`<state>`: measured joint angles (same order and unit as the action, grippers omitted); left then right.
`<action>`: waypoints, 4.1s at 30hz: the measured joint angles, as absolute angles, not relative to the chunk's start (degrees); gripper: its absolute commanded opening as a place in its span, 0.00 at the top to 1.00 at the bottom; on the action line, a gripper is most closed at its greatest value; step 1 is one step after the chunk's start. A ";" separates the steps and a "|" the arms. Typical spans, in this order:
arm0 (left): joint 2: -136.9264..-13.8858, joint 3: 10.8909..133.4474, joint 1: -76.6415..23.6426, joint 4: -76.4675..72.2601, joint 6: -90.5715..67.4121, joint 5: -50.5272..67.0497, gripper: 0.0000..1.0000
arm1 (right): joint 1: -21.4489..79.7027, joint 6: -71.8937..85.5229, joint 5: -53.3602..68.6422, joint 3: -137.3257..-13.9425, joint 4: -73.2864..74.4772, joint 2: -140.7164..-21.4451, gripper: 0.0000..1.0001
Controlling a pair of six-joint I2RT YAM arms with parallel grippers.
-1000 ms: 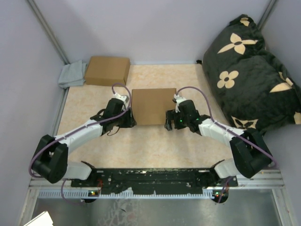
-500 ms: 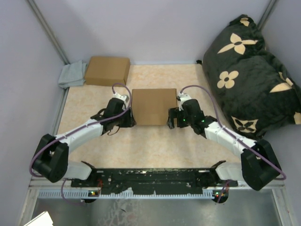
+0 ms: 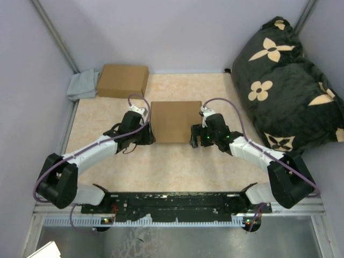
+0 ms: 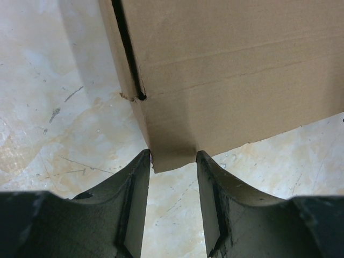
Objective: Fold the paper box
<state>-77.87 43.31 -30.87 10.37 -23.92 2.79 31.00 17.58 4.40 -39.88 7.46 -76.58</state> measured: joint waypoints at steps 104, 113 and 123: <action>-78.46 45.19 -30.87 12.86 -23.03 0.60 0.54 | 31.00 16.49 1.43 -41.39 5.78 -78.96 0.22; -78.46 45.21 -30.87 12.84 -23.03 0.58 0.53 | 31.00 16.19 0.89 -42.46 6.31 -79.07 0.22; -78.50 45.19 -30.87 12.01 -23.07 0.12 0.52 | 31.00 16.10 -1.52 -47.35 8.40 -80.68 0.21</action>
<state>-78.50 45.19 -30.87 12.01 -23.07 0.12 31.00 16.10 -1.52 -47.35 8.40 -80.68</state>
